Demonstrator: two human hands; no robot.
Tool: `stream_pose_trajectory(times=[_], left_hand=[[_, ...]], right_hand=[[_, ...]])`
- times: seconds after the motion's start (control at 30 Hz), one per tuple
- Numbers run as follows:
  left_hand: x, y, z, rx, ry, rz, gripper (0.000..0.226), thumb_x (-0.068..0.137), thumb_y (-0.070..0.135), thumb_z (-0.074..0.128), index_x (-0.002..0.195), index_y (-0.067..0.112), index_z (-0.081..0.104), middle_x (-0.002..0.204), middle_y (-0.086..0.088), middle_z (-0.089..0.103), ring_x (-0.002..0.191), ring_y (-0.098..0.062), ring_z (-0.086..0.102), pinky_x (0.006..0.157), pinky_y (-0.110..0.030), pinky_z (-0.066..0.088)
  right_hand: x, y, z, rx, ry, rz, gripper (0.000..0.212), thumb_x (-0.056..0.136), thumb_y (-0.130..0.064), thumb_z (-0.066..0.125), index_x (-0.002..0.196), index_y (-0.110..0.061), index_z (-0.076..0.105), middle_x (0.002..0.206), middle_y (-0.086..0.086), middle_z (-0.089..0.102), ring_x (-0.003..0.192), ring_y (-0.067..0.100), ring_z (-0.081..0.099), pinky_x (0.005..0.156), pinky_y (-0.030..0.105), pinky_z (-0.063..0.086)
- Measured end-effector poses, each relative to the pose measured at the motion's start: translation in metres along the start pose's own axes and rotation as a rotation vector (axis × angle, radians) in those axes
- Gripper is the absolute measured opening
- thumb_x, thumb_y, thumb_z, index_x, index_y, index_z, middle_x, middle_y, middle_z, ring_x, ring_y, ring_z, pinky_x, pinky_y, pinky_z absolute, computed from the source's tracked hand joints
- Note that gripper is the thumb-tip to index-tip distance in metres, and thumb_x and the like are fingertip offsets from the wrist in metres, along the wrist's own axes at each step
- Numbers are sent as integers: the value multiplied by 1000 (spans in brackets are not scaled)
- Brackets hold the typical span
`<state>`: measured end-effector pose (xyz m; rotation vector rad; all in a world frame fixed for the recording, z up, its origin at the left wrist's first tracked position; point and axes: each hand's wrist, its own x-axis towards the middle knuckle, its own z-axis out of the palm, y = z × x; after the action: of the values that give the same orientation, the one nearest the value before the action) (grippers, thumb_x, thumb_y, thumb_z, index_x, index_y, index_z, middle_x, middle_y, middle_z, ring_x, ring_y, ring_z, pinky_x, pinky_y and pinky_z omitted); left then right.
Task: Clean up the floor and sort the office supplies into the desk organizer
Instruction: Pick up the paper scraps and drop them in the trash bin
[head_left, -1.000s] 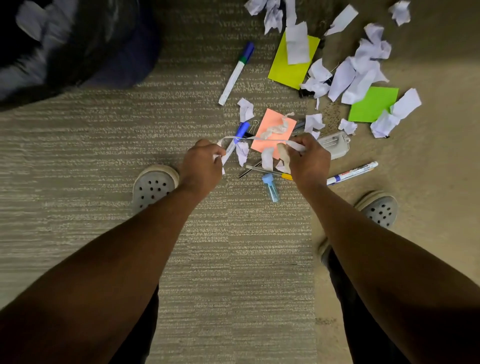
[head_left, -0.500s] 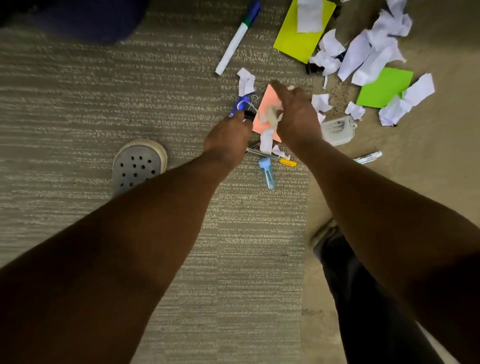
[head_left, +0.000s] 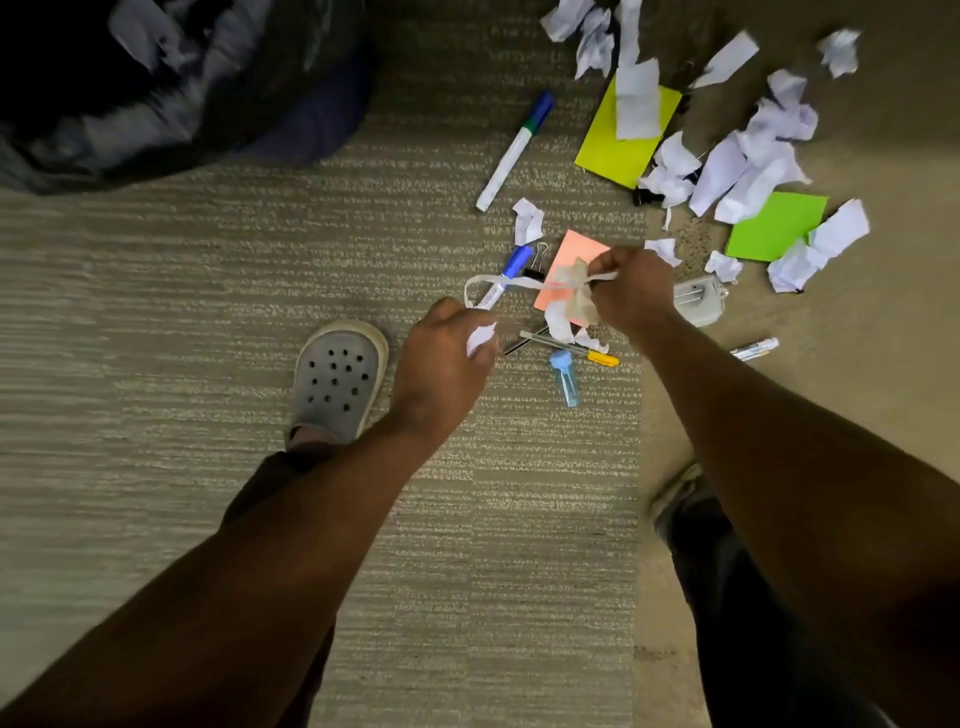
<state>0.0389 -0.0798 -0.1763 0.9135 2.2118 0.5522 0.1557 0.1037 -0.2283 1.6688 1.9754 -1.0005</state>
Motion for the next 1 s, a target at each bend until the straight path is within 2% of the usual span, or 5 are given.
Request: stream_pose_trajectory(times=[0.17,0.53,0.67,0.8,1.0], left_hand=[[-10,38,-66,-102,169,36,23,81,12,75,103,11,73,96,-2,67,80,-13,62,74,-13,44],[45,87,-304,-161,846,55,21,92,40,60,111,32,57,108,5,62,89,1,60,75,-17,49],[87,52,-331,9,655,-69,30,91,32,57,117,19,65,115,1,64,99,0,55,80,1,35],[113,15,-317,114,235,-254,32,94,32,55,123,21,64,121,-8,66,109,-24,61,82,-19,39],[108,13,-302,114,384,-96,39,96,35,45,126,16,61,119,-7,67,109,-20,63,93,-27,48]], right_hand=[[-41,-44,-52,531,-23,103,27,80,0,57,73,-24,67,76,2,69,68,16,62,61,30,51],[-130,-312,-158,587,149,-715,17,79,-5,61,82,-21,63,82,-11,64,74,0,58,66,22,49],[-92,-381,-126,211,169,-818,27,80,-3,58,104,-13,65,101,-1,66,93,11,60,76,22,47],[-61,-391,-107,-294,-213,-833,61,90,-11,58,146,-15,35,142,5,48,130,20,46,96,19,38],[-54,-348,-108,-79,116,-1006,42,84,-35,62,125,-23,61,122,-6,65,113,12,58,96,26,46]])
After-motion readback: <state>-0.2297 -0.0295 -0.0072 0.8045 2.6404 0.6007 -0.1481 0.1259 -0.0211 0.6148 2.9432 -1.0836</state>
